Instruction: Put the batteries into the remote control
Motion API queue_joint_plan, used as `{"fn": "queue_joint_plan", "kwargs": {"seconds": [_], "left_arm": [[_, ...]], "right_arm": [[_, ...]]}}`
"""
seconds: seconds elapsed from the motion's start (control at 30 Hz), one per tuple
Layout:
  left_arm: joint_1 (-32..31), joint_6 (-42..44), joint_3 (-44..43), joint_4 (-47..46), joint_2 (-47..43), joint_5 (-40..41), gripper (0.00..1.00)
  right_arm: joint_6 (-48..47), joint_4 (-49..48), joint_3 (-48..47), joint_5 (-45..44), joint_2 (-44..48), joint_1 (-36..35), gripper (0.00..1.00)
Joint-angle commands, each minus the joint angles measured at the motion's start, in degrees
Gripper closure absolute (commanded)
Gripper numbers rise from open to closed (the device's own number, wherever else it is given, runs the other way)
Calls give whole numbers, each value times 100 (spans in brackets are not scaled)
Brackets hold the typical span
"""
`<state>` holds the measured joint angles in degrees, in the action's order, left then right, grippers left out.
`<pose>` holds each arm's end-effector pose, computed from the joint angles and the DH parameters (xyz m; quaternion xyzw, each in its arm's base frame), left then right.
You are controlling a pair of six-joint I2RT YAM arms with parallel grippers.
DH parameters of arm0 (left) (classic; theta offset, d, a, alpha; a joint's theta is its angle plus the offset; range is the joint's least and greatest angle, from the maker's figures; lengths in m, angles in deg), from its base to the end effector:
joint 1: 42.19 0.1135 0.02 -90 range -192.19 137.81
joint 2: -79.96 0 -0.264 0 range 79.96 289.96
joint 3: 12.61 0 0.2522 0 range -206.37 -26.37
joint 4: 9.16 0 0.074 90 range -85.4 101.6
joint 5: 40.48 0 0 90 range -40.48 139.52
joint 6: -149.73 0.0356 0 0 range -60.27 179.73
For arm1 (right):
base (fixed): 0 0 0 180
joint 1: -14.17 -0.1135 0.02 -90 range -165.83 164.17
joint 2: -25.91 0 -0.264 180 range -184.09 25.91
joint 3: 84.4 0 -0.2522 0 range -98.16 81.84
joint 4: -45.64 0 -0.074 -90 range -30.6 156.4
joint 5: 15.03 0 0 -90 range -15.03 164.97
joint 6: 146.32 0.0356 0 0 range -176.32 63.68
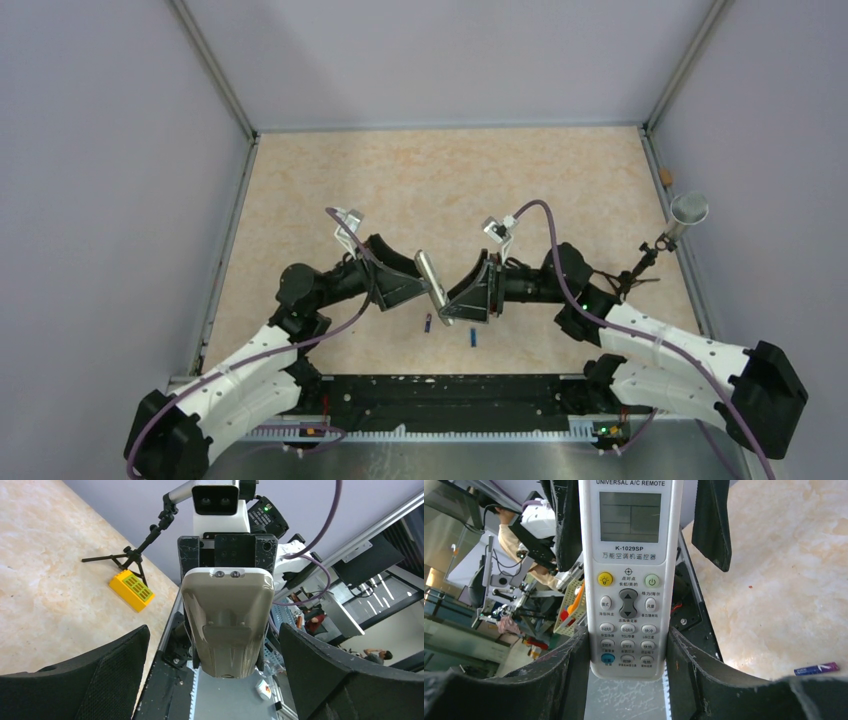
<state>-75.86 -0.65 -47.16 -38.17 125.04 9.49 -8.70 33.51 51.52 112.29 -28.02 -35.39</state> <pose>0.1351 -0.1175 0.2864 0.1434 0.5984 -0.6942 0.3734 0.1232 0.1778 0.2878 -0.2418 0.6525 0.6590 0.2856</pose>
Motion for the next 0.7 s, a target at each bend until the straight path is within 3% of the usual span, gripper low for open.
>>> {"fn": "queue_joint_plan", "kwargs": {"seconds": [0.0,0.23,0.67], "left_arm": [[35,-267,31,-883,29,-193,1],[33,-469,113,-1181,23,-219,1],[35,-476,85,-695,-150,19,5]], "right_arm": [[137,-912,-9,250,-108,52,100],[134,-1097,-30,315,-223,33,100],[-364,-445,-219,-41,-324,-185,100]]}}
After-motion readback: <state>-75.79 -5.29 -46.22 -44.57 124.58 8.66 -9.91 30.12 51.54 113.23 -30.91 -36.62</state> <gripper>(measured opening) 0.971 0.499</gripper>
